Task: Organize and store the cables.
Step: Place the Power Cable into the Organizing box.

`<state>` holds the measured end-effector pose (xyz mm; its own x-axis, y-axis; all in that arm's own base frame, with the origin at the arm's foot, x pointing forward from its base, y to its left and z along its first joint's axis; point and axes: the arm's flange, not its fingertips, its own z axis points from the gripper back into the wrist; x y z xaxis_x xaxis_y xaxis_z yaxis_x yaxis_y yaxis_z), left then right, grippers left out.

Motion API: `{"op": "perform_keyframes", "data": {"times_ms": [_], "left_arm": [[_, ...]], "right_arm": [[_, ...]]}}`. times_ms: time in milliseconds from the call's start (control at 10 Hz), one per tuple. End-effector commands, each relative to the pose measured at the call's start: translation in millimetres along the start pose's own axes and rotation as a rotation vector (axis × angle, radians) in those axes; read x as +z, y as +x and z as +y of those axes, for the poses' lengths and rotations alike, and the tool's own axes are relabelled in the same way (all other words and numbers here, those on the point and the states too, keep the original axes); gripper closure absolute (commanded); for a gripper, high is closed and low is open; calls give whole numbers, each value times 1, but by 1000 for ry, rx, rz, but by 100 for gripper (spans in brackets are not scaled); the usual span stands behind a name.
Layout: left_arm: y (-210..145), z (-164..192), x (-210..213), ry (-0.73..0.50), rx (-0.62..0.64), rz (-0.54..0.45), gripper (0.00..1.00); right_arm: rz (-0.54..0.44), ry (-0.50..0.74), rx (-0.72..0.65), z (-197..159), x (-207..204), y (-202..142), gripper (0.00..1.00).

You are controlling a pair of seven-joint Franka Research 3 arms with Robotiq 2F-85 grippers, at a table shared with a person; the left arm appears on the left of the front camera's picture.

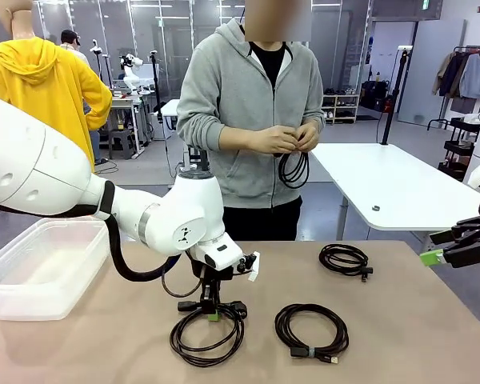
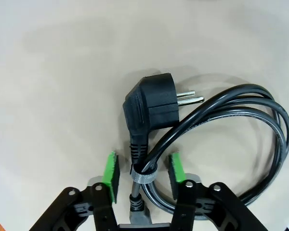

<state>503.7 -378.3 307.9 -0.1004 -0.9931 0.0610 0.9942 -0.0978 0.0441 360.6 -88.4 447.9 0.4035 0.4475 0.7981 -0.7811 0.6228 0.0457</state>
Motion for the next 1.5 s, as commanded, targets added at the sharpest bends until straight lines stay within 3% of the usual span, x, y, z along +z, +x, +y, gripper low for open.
{"op": "perform_keyframes", "data": {"times_ms": [0,100,200,400,700,900,1200,1300,1400], "left_arm": [[5,6,6,-14,11,23,100],[5,5,8,-17,7,22,95],[7,4,9,-23,11,29,100],[8,3,13,-31,15,50,100],[13,3,76,-36,9,12,96],[15,1,133,17,1,48,96],[20,0,151,16,-29,53,96],[26,0,150,3,-55,110,96],[19,-2,161,49,-7,40,96]], "right_arm": [[6,4,-23,1,1,3,0],[6,4,-23,1,1,3,0],[6,4,-23,1,1,3,0],[6,4,-23,1,1,3,0],[6,4,-23,1,1,3,0],[6,4,-23,1,1,3,0],[6,4,-23,1,1,3,0],[6,4,-23,1,1,3,0],[6,4,-23,1,1,3,0]]}}
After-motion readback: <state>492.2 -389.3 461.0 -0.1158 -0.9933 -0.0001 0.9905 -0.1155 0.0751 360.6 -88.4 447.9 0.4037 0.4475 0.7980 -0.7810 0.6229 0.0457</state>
